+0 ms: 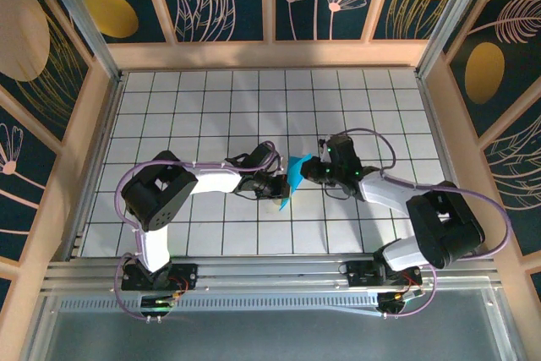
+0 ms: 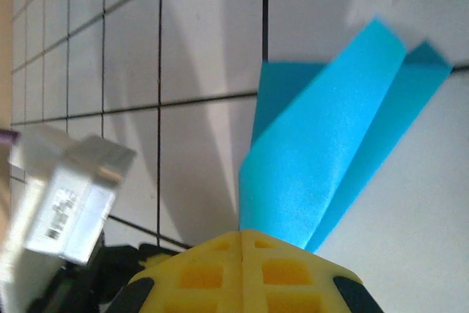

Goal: Fold a paper plane with a square sheet of paper (fold left side to right side)
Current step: Fold the wing for the fifth time at the center of the table.

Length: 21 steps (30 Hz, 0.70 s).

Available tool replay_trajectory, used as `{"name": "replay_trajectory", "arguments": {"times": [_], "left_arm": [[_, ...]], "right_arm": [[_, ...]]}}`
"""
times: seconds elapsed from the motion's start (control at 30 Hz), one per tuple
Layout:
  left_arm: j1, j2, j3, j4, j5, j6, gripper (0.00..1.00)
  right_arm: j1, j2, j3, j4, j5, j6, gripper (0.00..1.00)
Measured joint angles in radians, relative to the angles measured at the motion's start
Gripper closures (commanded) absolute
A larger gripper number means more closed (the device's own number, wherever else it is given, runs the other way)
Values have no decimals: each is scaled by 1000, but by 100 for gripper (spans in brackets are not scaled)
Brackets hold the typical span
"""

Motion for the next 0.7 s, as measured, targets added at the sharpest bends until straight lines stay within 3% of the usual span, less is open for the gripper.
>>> {"name": "replay_trajectory", "arguments": {"times": [0.7], "left_arm": [[-8, 0, 14, -22, -39, 24, 100]], "right_arm": [[57, 184, 15, 61, 13, 0, 100]]}}
